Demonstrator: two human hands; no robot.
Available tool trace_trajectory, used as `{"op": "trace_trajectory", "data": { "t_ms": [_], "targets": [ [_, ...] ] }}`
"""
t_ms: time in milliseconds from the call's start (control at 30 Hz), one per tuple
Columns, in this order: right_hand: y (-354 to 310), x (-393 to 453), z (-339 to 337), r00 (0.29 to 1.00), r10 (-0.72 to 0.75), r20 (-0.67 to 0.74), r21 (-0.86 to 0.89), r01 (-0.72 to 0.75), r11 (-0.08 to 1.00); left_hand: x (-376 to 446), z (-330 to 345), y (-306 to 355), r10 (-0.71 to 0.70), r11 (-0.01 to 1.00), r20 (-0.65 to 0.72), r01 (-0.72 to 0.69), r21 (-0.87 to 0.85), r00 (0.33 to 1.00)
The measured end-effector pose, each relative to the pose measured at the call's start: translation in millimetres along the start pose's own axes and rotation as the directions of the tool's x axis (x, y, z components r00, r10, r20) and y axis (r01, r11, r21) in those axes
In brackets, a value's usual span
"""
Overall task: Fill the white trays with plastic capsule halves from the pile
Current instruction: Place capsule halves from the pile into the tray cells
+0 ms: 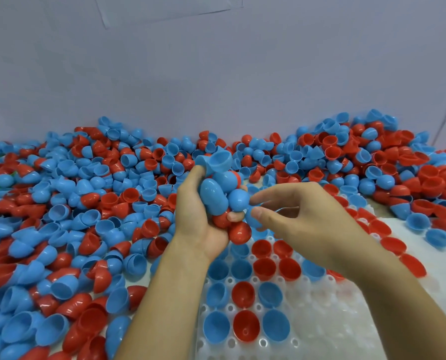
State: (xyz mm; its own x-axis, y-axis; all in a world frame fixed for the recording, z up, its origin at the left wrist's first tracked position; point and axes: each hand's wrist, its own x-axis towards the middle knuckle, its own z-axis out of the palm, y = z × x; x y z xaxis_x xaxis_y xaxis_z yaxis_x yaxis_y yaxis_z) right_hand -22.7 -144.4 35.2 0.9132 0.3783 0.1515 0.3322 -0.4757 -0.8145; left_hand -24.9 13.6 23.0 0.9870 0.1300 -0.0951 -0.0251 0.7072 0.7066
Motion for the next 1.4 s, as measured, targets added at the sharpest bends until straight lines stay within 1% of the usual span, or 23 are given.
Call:
{"op": "trace_trajectory", "data": {
  "t_ms": [133, 233, 300, 400, 533, 600, 700, 767, 900, 1033, 1200, 1400],
  "targets": [
    [-1, 0, -2, 0.999, 0.007, -0.047, 0.125, -0.001, 0.992, 2, 3, -1, 0.026, 0.999, -0.096, -0.028, -0.020, 0.995],
    [1, 2, -4, 0.996, -0.019, -0.089, 0.124, 0.031, 0.992, 3, 1, 0, 0.034, 0.999, -0.151, -0.034, 0.003, 0.988],
    [2, 3, -5, 0.990, -0.033, -0.139, 0.097, 0.046, 0.994, 3, 1, 1, 0.048, 0.999, -0.152, -0.044, 0.025, 0.987],
    [4, 4, -3, 0.981, -0.046, -0.190, 0.093, 0.064, 0.994, 1, 1, 1, 0.036, 0.999, -0.114, -0.031, 0.038, 0.993],
    [2, 3, 2, 0.984, -0.065, -0.168, 0.123, 0.086, 0.989, 0, 3, 1, 0.015, 0.998, -0.091, -0.010, 0.062, 0.996],
    [2, 4, 3, 0.983, -0.087, -0.161, 0.088, 0.102, 0.991, 0, 4, 1, 0.012, 0.998, -0.089, -0.007, 0.066, 0.996],
    [1, 3, 0, 0.973, -0.129, -0.190, 0.006, 0.133, 0.991, -1, 4, 2, 0.020, 0.998, -0.100, -0.014, 0.065, 0.995],
    [-1, 1, -4, 0.973, -0.118, -0.197, 0.015, 0.123, 0.992, -1, 3, 2, 0.021, 0.999, -0.107, -0.016, 0.051, 0.994],
    [0, -1, -13, 0.989, -0.072, -0.128, 0.041, 0.078, 0.996, -1, 2, 3, 0.021, 0.999, -0.112, -0.016, 0.041, 0.993],
    [1, -1, -22, 0.995, -0.009, -0.096, 0.062, 0.015, 0.998, 0, 1, 3, 0.029, 0.999, -0.123, -0.024, 0.036, 0.992],
    [5, -3, -28, 0.998, 0.062, 0.007, -0.033, -0.062, 0.998, 1, -1, 3, 0.034, 0.999, -0.138, -0.029, 0.041, 0.990],
    [7, -5, -27, 0.995, 0.054, 0.089, -0.039, -0.051, 0.998, -6, -1, 0, 0.015, 1.000, -0.136, -0.014, 0.010, 0.991]
  ]
}}
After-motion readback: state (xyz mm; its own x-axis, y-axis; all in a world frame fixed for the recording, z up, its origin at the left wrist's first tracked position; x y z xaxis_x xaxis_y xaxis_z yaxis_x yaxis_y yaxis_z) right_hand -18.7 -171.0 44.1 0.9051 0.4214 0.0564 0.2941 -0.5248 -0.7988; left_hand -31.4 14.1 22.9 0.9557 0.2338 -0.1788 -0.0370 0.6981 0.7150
